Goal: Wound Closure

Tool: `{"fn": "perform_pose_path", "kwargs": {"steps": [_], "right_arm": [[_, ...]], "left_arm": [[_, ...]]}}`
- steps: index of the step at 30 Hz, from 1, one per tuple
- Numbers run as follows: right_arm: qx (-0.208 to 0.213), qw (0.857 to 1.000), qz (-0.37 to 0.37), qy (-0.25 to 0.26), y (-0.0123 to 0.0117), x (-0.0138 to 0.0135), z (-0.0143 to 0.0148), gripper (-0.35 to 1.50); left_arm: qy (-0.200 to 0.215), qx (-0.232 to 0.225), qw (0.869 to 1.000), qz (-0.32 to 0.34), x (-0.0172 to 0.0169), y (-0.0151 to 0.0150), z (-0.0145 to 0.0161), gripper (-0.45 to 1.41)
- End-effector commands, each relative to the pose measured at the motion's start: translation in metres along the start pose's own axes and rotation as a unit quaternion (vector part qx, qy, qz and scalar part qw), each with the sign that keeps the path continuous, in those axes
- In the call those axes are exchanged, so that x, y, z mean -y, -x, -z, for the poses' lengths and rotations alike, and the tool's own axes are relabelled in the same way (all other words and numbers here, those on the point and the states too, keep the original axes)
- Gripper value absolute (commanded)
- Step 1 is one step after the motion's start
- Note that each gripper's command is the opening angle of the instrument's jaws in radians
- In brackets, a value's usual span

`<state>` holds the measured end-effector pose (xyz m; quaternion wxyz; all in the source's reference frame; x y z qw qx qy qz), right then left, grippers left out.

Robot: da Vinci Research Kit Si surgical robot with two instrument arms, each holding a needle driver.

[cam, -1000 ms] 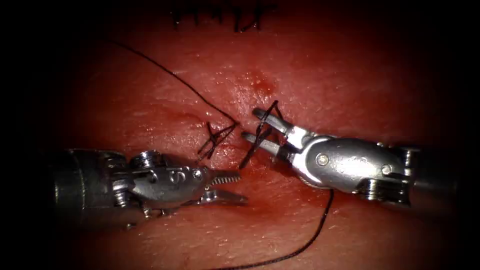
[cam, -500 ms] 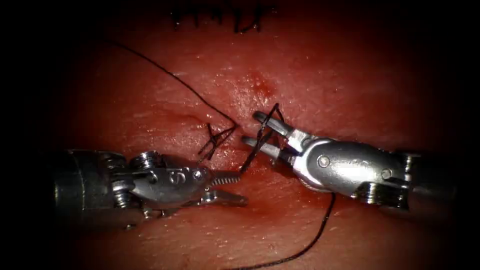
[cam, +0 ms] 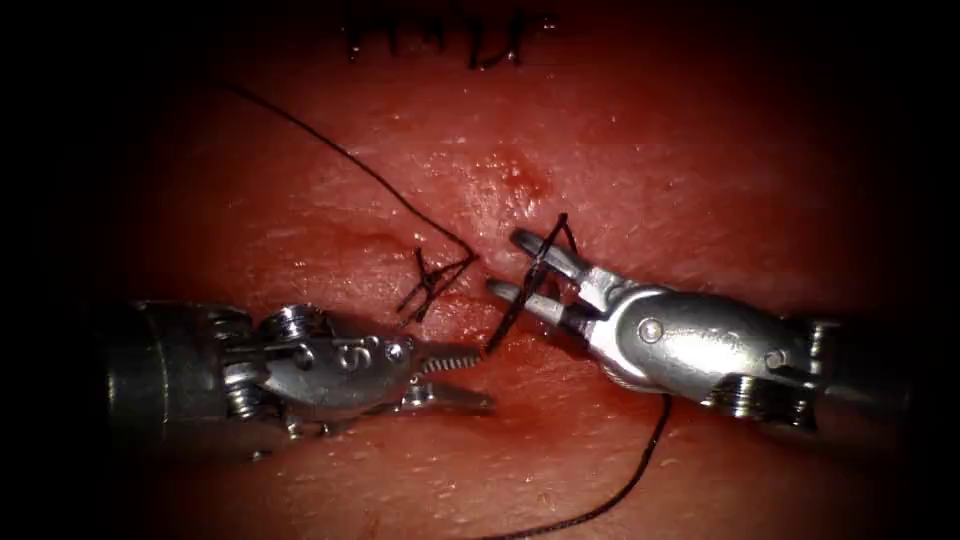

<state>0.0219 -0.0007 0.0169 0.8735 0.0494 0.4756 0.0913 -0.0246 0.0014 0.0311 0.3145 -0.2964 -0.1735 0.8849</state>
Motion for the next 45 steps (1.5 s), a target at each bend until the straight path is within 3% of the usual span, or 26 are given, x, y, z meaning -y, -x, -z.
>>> {"fn": "perform_pose_path", "kwargs": {"steps": [1,22,30,45], "right_arm": [[0.005,1.0,0.0,-0.005,0.0004,0.0007,-0.0008,-0.35],[0.034,0.998,-0.031,-0.034,0.0026,0.0024,-0.0011,-0.35],[0.053,0.995,-0.039,-0.069,0.0037,0.0036,-0.0016,-0.35],[0.058,0.994,-0.046,-0.087,0.0035,0.0045,-0.0017,-0.35]], "left_arm": [[0.0,0.0,1.0,0.0,-0.0001,-0.0001,-0.0008,0.12],[0.001,0.0,1.0,0.0,-0.0001,-0.0001,-0.0006,0.12],[0.001,0.0,1.0,0.0,-0.0001,-0.0001,-0.0006,0.12],[0.002,0.0,1.0,-0.001,-0.0001,0.0,-0.0005,0.12]]}}
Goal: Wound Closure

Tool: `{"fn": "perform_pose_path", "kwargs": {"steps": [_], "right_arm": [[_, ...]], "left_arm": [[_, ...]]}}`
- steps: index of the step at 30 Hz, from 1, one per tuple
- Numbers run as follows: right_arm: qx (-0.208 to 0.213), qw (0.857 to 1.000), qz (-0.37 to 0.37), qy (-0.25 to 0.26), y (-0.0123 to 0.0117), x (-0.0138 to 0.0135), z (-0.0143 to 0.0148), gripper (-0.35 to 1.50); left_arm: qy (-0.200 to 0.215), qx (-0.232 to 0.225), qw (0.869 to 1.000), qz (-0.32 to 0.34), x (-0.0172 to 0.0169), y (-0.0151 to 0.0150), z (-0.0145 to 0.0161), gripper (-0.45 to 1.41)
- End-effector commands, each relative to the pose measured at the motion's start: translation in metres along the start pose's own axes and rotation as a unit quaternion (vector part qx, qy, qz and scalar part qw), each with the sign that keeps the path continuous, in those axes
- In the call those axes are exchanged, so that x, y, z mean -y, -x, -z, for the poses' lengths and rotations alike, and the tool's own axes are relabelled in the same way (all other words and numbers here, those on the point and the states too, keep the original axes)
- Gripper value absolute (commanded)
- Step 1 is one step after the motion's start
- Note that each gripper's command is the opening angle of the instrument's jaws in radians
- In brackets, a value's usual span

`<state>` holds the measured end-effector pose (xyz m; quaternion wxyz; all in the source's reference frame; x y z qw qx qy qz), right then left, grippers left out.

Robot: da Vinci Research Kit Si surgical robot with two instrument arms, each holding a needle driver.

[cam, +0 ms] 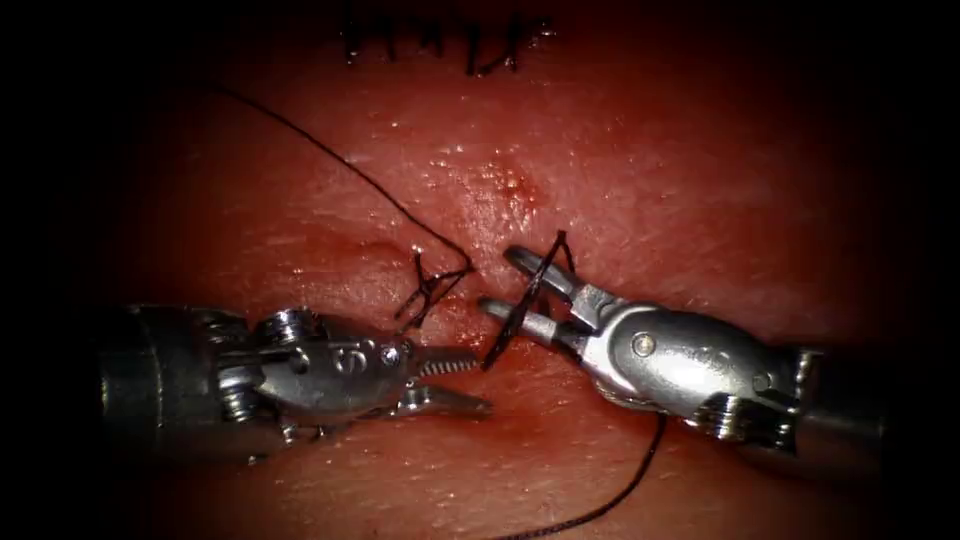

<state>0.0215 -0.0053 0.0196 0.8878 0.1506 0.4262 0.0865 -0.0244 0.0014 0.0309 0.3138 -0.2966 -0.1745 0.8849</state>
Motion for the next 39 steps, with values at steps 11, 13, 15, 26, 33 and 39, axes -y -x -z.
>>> {"fn": "perform_pose_path", "kwargs": {"steps": [11,13,15,26,33,39], "right_arm": [[-0.003,1.0,-0.016,0.017,0.0,-0.0004,0.0007,-0.35],[-0.011,1.0,-0.025,0.014,-0.0021,0.0003,0.0002,-0.35],[-0.011,1.0,-0.023,0.012,-0.0026,0.0005,-0.0001,-0.35],[-0.029,0.998,-0.023,0.046,-0.0022,-0.0017,0.002,-0.35],[-0.069,0.995,0.0,0.075,-0.003,-0.0031,0.0025,-0.35],[-0.071,0.99,-0.018,0.122,-0.0044,-0.0053,0.004,1.13]], "left_arm": [[0.001,0.0,1.0,0.0,-0.0003,-0.0001,-0.0008,0.12],[0.001,0.0,1.0,0.0,-0.0003,-0.0001,-0.0008,0.12],[0.002,0.001,1.0,0.0,-0.0003,-0.0001,-0.0008,0.14],[0.002,0.002,1.0,0.001,-0.0004,-0.0001,-0.0007,0.15],[0.002,0.002,1.0,0.002,-0.0008,-0.0004,-0.0005,0.15],[0.003,0.002,1.0,0.004,-0.0008,-0.0009,-0.0003,0.15]]}}
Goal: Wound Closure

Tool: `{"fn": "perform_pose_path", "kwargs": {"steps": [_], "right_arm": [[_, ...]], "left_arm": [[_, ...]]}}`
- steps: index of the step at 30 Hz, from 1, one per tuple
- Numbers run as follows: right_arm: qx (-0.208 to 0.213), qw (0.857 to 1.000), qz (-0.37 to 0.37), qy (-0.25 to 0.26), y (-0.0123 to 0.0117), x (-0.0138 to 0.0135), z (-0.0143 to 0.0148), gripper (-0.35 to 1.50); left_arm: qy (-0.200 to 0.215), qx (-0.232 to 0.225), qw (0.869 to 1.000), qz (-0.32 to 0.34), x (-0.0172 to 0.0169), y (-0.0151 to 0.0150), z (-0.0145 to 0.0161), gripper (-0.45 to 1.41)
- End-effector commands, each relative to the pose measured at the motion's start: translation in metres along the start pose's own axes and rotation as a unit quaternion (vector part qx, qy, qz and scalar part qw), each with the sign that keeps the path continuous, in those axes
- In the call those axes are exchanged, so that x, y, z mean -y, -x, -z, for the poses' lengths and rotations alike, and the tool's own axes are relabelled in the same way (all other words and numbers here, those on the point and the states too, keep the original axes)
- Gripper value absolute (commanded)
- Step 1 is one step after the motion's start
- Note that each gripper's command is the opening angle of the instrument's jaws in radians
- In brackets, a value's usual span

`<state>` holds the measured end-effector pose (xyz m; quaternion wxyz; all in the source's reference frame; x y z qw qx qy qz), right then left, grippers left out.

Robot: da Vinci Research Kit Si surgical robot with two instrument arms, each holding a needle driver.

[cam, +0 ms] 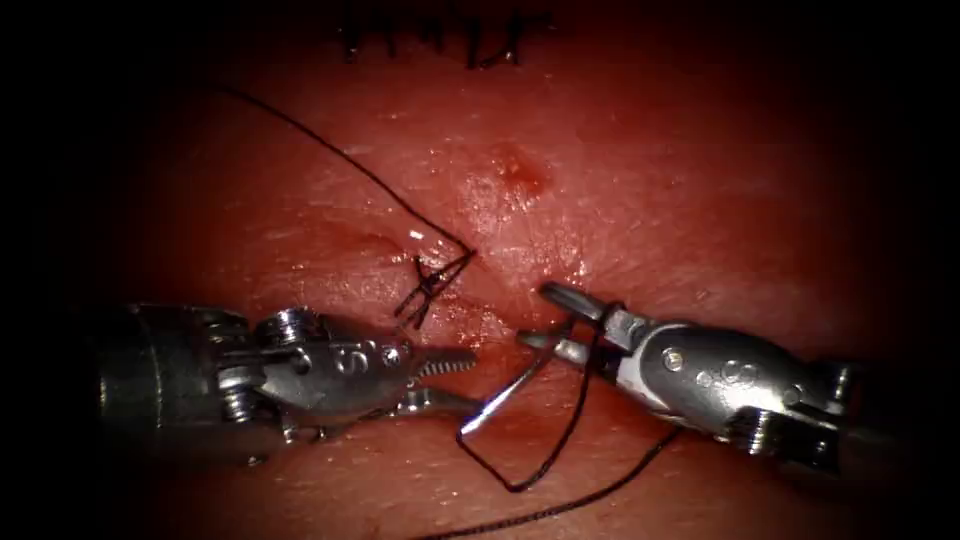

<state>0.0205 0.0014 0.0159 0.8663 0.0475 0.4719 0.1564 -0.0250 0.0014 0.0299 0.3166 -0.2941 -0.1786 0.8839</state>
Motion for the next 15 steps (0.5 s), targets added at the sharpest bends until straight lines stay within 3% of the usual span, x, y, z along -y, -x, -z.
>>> {"fn": "perform_pose_path", "kwargs": {"steps": [1,7,15], "right_arm": [[-0.001,1.0,-0.008,0.019,-0.0006,-0.0006,-0.0002,1.21],[0.002,0.999,0.004,0.046,-0.0021,-0.0014,0.0014,1.36],[-0.001,0.998,0.028,0.06,-0.003,-0.0015,0.0019,1.35]], "left_arm": [[0.001,0.0,1.0,0.0,0.0,-0.0003,-0.0007,0.15],[-0.004,-0.02,1.0,0.006,0.0002,-0.0017,-0.0004,0.1],[-0.028,-0.05,0.998,0.0,0.001,-0.0029,-0.0001,0.05]]}}
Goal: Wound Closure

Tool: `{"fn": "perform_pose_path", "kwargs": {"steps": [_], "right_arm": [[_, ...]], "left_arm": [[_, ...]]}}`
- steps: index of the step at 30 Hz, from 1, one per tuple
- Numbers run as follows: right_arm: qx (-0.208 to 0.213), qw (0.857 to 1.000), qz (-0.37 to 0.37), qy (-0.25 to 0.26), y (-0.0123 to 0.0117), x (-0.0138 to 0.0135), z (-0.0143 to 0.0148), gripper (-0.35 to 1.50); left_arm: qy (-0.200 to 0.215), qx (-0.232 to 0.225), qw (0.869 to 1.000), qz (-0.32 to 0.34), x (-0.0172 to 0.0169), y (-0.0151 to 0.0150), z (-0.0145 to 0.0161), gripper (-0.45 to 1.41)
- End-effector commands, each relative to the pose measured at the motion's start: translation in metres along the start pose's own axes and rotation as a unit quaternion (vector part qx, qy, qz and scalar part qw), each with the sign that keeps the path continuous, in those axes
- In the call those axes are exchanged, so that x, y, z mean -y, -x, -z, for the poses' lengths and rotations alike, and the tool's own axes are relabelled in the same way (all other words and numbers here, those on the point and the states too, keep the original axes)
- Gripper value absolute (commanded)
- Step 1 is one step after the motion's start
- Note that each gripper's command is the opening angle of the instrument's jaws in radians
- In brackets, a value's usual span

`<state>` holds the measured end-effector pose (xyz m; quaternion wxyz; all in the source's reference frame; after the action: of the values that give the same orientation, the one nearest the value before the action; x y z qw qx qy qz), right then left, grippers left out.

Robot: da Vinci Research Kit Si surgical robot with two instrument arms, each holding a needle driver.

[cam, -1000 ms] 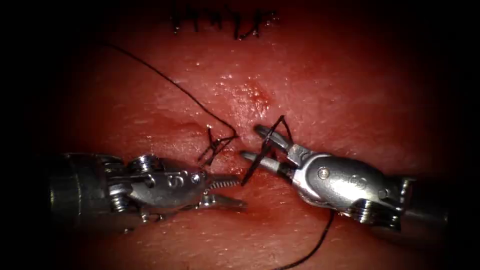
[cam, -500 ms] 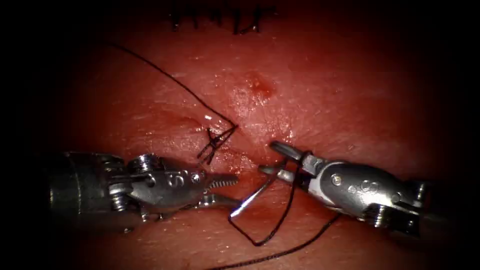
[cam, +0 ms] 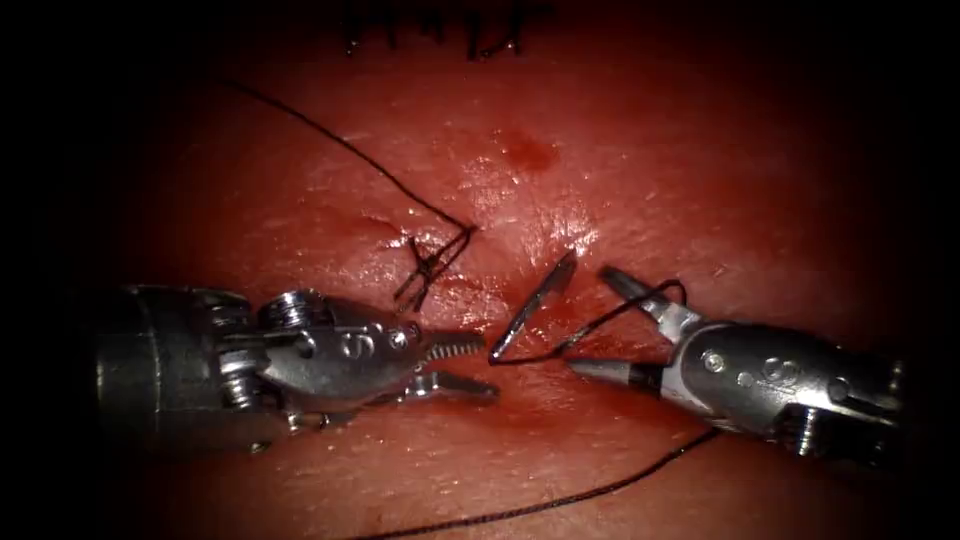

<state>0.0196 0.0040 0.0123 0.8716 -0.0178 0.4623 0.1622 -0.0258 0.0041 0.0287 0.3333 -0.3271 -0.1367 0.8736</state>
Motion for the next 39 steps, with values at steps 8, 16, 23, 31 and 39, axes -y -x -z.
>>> {"fn": "perform_pose_path", "kwargs": {"steps": [8,16,23,31,39], "right_arm": [[-0.004,1.0,0.011,-0.001,-0.0003,0.0006,-0.0003,1.31],[-0.01,1.0,0.009,0.003,-0.0005,0.0004,-0.0003,1.3],[-0.017,1.0,0.004,0.02,-0.0015,-0.0006,-0.0005,1.28],[-0.02,0.998,0.031,0.054,-0.0039,-0.0018,-0.0004,1.28],[-0.01,0.995,0.071,0.074,-0.0056,-0.0026,-0.0021,1.28]], "left_arm": [[-0.017,-0.018,1.0,0.0,0.0013,-0.0002,-0.0016,-0.01],[-0.005,0.004,1.0,-0.017,-0.0001,0.0039,-0.0046,-0.22],[0.015,0.039,0.999,-0.01,-0.0024,0.0081,-0.0048,-0.13],[0.014,0.043,0.999,-0.004,-0.0012,0.0094,-0.0061,-0.12],[0.019,0.047,0.999,-0.001,-0.0007,0.0097,-0.0058,-0.1]]}}
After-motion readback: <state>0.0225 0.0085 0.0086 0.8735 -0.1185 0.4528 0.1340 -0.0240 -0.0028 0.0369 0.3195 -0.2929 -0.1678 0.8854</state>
